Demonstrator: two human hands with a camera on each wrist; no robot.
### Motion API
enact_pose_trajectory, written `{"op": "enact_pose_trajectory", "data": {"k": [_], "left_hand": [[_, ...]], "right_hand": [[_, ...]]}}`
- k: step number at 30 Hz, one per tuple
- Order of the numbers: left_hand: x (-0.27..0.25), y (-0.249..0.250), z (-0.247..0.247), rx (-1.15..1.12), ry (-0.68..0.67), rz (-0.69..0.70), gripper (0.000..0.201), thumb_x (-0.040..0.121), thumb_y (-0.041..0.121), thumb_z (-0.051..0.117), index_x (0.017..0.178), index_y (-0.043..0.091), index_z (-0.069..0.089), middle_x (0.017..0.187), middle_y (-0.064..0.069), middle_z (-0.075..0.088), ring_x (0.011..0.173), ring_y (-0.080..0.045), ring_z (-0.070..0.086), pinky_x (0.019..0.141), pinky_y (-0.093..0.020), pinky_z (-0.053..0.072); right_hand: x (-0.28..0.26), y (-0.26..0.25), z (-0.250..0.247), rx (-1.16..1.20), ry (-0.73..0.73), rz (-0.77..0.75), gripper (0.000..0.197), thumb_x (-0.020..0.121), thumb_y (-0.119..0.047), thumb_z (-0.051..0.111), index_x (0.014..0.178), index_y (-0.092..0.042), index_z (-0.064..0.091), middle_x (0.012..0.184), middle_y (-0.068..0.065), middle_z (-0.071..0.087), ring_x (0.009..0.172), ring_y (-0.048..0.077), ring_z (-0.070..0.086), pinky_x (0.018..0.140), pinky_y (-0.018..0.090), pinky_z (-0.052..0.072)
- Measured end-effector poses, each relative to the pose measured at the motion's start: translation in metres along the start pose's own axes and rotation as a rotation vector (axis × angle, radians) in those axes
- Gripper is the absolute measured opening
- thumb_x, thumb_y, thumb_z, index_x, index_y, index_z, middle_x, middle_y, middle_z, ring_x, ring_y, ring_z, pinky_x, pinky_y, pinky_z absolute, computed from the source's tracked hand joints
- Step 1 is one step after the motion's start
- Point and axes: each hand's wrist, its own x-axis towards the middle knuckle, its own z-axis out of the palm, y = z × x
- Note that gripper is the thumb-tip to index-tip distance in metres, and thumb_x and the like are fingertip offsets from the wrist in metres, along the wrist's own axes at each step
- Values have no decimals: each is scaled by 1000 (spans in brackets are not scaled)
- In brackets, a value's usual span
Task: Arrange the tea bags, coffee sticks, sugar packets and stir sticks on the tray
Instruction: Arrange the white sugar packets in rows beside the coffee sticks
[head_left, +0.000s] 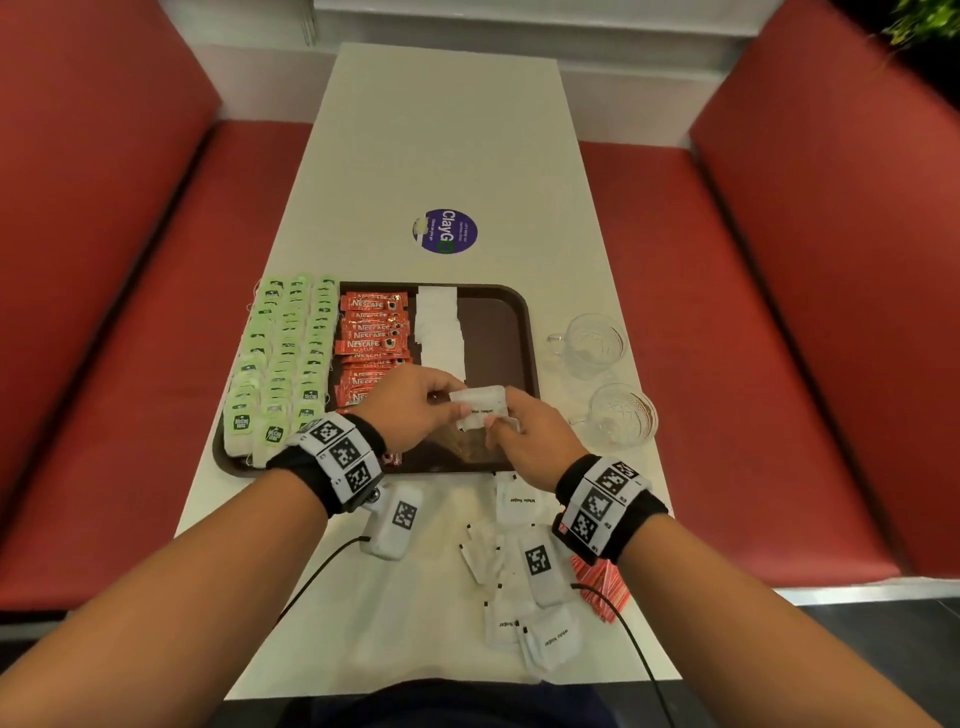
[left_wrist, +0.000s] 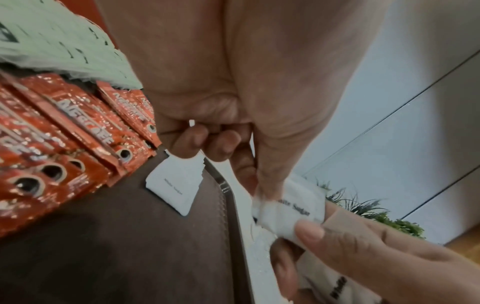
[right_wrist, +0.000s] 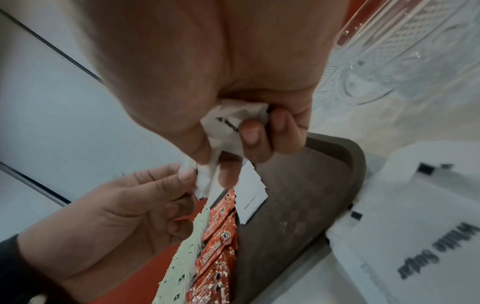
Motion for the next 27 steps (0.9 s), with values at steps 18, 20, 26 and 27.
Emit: {"op": "enact_pose_trajectory", "data": {"k": [18,20,26,27], "left_hand": [[61,-42,-10,497,126,-337,38,83,38,76,113,19,65,108,-2,67,99,-22,63,82,-34,52],[64,-42,-12,516,148,-320,33,89,40,68,112,17,66,107,-3,67,99,-25,64,81,-34,51],[85,-45,-14,584,37,-327,24,93,22,49,99,11,69,102,-8,67,85,-24,60,68,-32,46],[87,-45,-13,590,28,-336,21,92,20,49,95,10,67,100,-9,66,83,-24,59,67,-32,45]], "right_hand": [[80,-23,3,-110,-108,224,41,97,-3,37,136,4,44,134,16,56,108,34,61,94,50,52],[86,-23,3,-78,-104,245,42,96,-1,39,138,5,43,134,16,55,106,35,62,92,48,54],[96,-21,13,9,-129,279,51,97,-6,43,147,2,35,143,18,51,99,29,58,91,45,51],[96,-22,16,19,-126,273,47,98,-6,43,143,5,38,138,21,54,97,32,60,90,46,52]]}}
